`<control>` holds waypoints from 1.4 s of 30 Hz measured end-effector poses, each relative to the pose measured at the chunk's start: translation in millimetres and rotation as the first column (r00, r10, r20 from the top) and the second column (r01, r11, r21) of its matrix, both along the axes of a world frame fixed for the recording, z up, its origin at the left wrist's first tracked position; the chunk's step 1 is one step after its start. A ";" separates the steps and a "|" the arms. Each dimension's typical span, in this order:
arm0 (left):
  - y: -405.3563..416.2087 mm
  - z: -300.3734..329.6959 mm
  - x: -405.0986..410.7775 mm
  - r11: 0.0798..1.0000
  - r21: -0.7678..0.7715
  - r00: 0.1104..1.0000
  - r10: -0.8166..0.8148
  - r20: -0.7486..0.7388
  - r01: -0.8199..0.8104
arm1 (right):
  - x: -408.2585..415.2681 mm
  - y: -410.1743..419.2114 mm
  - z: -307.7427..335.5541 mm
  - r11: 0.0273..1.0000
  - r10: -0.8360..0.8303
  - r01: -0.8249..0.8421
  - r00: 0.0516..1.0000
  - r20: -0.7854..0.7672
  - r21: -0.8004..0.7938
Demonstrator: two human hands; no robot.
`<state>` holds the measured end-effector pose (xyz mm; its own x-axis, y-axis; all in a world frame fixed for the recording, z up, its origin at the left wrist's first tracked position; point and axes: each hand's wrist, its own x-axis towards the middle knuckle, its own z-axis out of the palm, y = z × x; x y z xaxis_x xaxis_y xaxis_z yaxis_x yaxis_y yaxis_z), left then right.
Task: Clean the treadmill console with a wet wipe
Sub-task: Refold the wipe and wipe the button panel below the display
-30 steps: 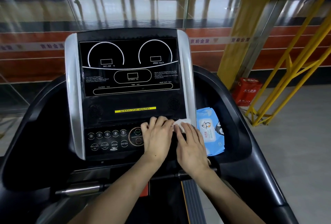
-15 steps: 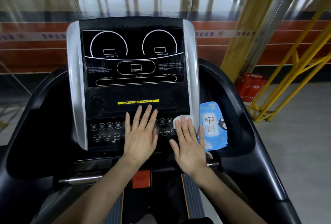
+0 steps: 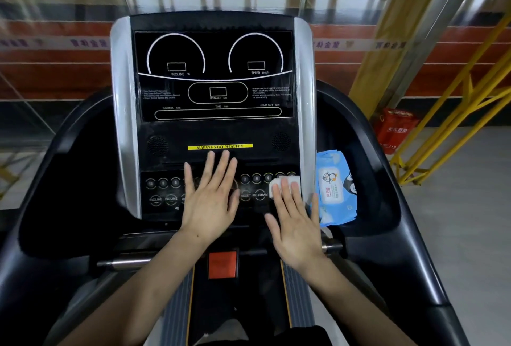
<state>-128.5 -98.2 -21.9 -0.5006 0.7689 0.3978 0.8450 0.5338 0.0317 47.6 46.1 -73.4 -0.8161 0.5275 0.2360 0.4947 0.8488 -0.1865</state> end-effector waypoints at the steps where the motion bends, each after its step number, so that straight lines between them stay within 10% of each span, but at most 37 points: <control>1: -1.3 0.7 -1.1 1.000 0.007 1.000 0.009 0.013 -0.010 | 10.3 -5.6 -6.6 1.000 0.020 -0.019 1.000 0.016 -0.007; 42: -8.2 11.2 -8.5 0.997 -0.072 1.000 -0.012 -0.013 0.011 | -36.5 -31.3 21.2 0.993 0.053 -0.051 0.998 0.021 -0.110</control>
